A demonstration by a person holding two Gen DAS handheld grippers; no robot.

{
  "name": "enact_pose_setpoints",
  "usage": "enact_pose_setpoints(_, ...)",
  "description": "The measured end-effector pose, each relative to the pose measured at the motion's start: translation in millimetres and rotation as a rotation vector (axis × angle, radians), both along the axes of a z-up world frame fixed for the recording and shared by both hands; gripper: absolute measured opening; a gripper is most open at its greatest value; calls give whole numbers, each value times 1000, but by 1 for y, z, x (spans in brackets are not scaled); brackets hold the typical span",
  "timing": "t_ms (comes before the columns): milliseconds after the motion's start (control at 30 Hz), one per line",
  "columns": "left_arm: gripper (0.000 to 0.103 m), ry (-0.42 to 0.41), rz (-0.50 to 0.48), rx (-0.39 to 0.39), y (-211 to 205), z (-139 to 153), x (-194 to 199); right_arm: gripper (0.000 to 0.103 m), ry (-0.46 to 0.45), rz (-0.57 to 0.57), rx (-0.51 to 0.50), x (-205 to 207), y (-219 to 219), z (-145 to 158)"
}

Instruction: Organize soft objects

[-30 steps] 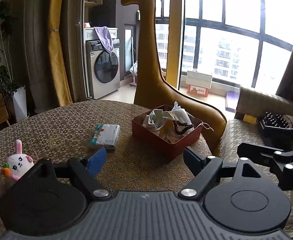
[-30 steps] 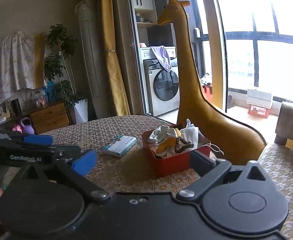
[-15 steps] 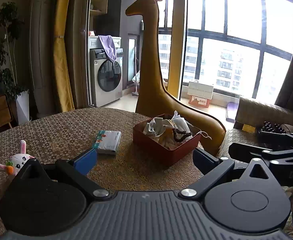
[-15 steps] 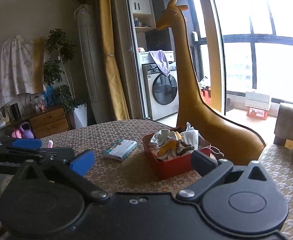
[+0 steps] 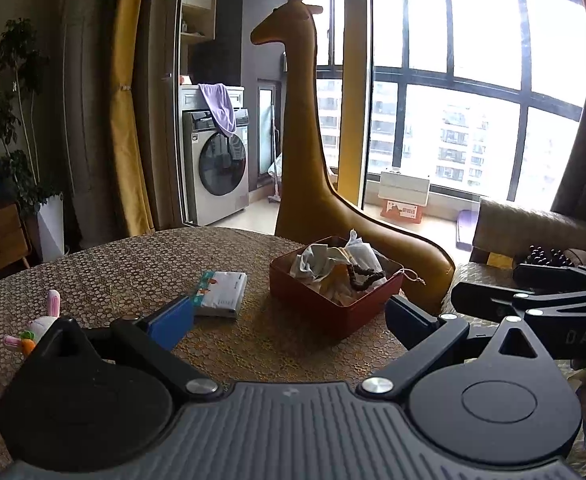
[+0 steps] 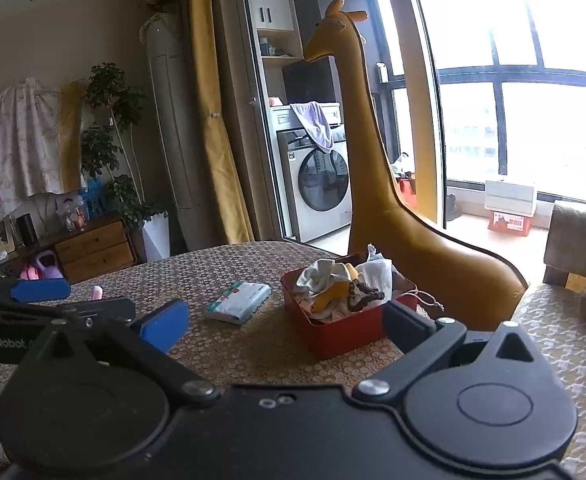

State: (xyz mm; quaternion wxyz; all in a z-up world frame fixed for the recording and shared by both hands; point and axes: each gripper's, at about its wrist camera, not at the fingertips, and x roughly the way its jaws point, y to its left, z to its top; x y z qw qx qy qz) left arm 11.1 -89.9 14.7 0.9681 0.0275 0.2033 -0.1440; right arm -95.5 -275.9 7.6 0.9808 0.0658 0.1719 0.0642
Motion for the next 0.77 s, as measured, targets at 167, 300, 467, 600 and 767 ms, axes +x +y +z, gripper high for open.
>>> enact_pose_setpoints(167, 103, 1, -3, -17, 3, 1, -1, 103, 3, -2, 1, 0, 0, 0)
enact_pose_setpoints(300, 103, -2, -4, -13, 3, 0, -1, 103, 5, -3, 2, -1, 0, -1)
enact_pose_setpoints(467, 103, 8, -6, -19, 4, -1, -1, 103, 12, -7, 6, 0, 0, -2)
enact_pose_setpoints(600, 103, 14, -3, -21, 5, -2, 1, 103, 18, -5, 5, 1, 1, -3)
enact_pose_setpoints(767, 103, 20, -3, -17, 3, -2, 2, 103, 27, -7, 9, 1, 2, -5)
